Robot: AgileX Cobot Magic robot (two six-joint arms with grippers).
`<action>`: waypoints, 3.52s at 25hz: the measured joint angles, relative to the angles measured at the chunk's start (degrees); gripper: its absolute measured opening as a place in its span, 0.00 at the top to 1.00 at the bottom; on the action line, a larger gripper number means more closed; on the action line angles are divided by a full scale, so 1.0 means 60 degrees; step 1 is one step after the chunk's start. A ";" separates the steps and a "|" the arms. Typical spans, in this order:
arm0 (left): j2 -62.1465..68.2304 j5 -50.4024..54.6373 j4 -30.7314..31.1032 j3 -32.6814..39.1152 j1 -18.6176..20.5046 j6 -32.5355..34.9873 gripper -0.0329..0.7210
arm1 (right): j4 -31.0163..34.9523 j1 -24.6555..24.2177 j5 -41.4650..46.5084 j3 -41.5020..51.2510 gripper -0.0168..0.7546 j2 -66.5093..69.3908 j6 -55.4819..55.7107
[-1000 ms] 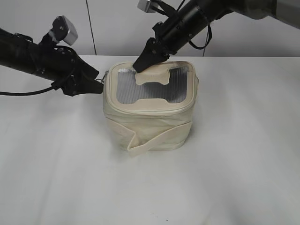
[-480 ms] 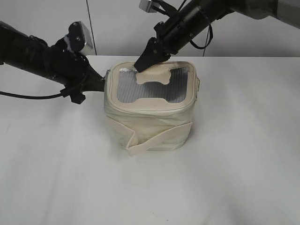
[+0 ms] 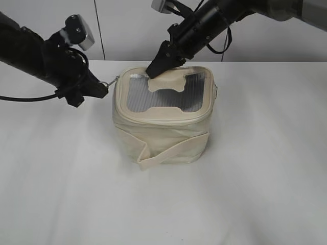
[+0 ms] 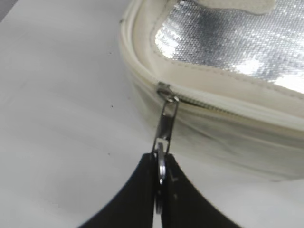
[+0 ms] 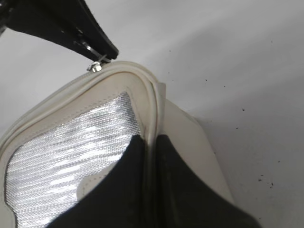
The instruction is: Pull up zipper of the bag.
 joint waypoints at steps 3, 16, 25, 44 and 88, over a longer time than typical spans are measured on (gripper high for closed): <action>-0.0419 0.0291 0.0575 0.0278 -0.0012 -0.1191 0.94 | 0.0000 0.0000 -0.0009 0.0000 0.91 0.0000 0.0111; -0.2756 -0.0180 0.1064 0.3297 -0.1341 -0.2705 0.94 | 0.0192 0.0020 -0.0009 0.0000 0.92 0.0028 0.0858; -0.2992 -0.3153 -0.1206 0.3941 -0.4603 -0.2801 0.94 | 0.0317 0.0020 -0.0009 0.0000 0.92 0.0046 0.1132; -0.4151 -0.0298 -0.0361 0.3895 -0.2309 -0.6181 0.45 | 0.0188 -0.1675 -0.0087 0.0249 0.53 -0.1195 0.3507; 0.4353 0.4378 0.2108 -0.8697 -0.2299 -0.6848 0.89 | 0.9374 -0.3183 -0.3938 1.3598 0.35 -0.5799 -1.1022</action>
